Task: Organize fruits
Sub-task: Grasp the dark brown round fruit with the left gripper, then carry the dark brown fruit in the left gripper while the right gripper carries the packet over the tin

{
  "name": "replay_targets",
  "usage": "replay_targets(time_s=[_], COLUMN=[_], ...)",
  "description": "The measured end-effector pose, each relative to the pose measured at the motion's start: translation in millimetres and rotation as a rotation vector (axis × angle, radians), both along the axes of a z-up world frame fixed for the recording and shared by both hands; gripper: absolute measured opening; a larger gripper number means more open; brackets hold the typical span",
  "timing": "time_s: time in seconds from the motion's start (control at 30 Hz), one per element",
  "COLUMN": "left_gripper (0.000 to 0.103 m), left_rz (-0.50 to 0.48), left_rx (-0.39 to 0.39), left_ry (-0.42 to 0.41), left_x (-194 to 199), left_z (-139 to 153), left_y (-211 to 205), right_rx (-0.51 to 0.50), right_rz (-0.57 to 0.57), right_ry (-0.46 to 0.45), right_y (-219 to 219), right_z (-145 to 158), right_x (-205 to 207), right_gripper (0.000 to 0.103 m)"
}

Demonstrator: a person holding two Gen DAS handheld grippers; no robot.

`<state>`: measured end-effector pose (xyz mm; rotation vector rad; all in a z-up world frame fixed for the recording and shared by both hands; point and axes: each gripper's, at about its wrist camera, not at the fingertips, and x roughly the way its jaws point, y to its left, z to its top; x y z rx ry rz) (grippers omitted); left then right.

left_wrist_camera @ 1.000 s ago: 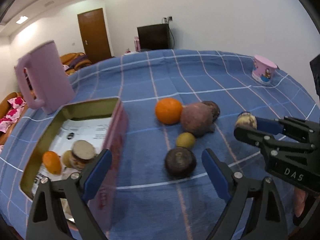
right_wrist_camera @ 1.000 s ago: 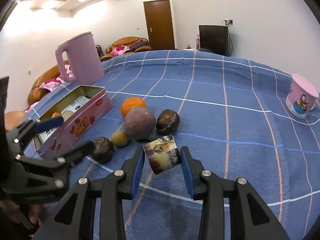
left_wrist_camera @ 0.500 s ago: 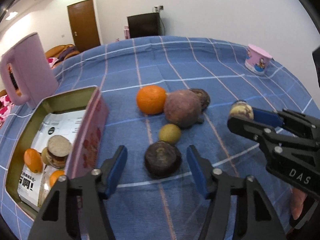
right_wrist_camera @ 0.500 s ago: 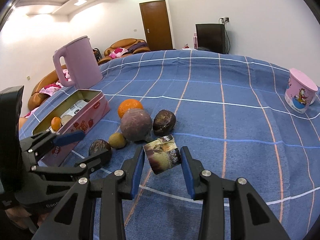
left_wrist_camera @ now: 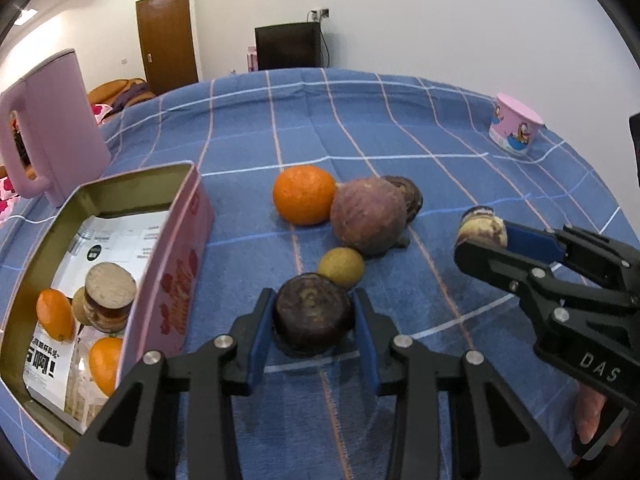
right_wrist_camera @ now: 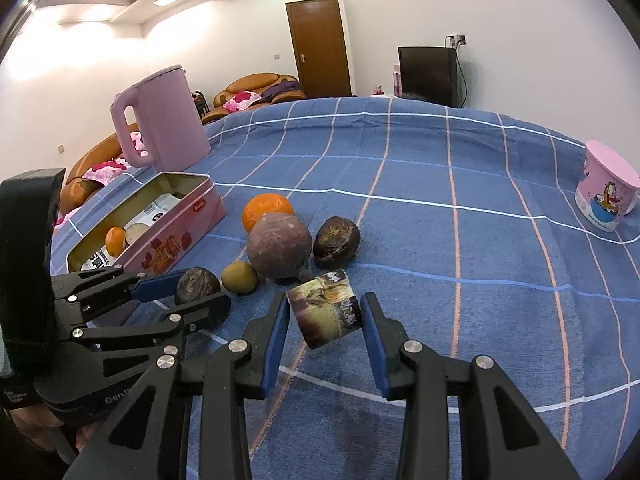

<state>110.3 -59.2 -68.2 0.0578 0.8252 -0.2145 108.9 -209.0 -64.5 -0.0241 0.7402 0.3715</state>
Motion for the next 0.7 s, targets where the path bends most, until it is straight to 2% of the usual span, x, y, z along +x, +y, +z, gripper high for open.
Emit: replay_targets(time_s=[0.2,0.37,0.7], left_gripper=[0.04,0.04,0.04], left_rz=[0.019,0.019,0.051], left_rx=[-0.018,-0.003,0.005], left_ry=[-0.047,-0.11,-0.174], left_x=[-6.3,-16.3,-25.1], left_z=[6.8,13.2,19.3], left_y=[4.4,2.4,4.4], right_rx=[0.001,0.01,0.02], right_rz=[0.014,0.024,0.029], right_ry=[-0.038,-0.063,-0.101], right_y=[1.2,2.2,1.1], right_z=[4.0,7.2,11.7], right_x=[-6.6,-10.9,-16.3], right_gripper=[0.039,0.039,0.039])
